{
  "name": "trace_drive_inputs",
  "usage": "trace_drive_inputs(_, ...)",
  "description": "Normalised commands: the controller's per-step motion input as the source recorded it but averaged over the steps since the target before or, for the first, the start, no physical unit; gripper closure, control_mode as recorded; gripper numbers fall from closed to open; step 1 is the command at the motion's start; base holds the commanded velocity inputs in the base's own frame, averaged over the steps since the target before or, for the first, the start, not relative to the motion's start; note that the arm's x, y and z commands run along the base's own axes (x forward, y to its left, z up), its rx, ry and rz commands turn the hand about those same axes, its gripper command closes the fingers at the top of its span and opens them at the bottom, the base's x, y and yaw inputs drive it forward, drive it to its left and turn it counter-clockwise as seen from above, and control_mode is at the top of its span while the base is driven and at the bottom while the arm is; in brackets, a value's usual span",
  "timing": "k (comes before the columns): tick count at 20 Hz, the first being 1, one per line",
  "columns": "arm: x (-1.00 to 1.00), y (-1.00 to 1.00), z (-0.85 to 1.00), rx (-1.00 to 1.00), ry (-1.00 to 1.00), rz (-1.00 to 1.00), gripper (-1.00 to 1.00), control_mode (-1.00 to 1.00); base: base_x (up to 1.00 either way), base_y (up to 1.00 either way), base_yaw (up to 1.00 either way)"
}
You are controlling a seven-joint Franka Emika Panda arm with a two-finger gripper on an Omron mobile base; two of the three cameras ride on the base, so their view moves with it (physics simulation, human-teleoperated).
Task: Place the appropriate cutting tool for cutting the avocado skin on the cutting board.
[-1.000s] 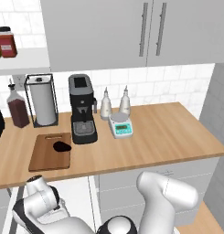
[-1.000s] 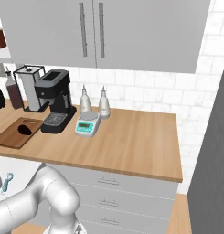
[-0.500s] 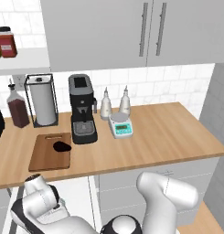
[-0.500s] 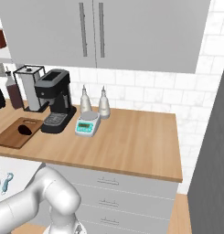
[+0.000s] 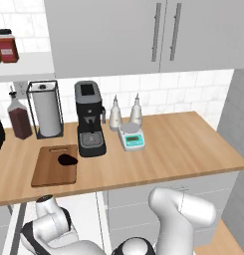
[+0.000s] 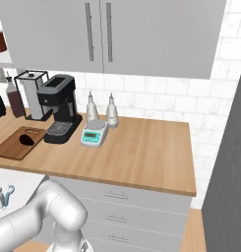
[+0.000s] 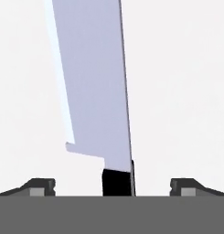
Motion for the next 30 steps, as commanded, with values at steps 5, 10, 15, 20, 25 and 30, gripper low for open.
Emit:
trace_drive_inputs(5,0.00,0.01,-0.44,0.00,0.00,0.05,1.00,-1.00,0.00,0.00,0.00)
trace_drive_inputs(10,-0.02,0.02,-0.09,0.01,-0.04,0.06,1.00,-1.00,0.00,0.00,0.00)
trace_drive_inputs(15,-0.02,0.07,-0.02,0.03,-0.01,0.08,1.00,-1.00,0.00,0.00,0.00)
trace_drive_inputs(20,-0.30,0.00,0.72,0.02,-0.08,0.09,1.00,-1.00,0.00,0.00,0.00)
trace_drive_inputs(25,-0.25,-0.06,0.84,0.01,-0.10,0.13,1.00,-1.00,0.00,0.00,0.00)
trace_drive_inputs(30,-0.11,-0.36,0.60,0.05,-0.03,0.19,1.00,-1.00,0.00,0.00,0.00)
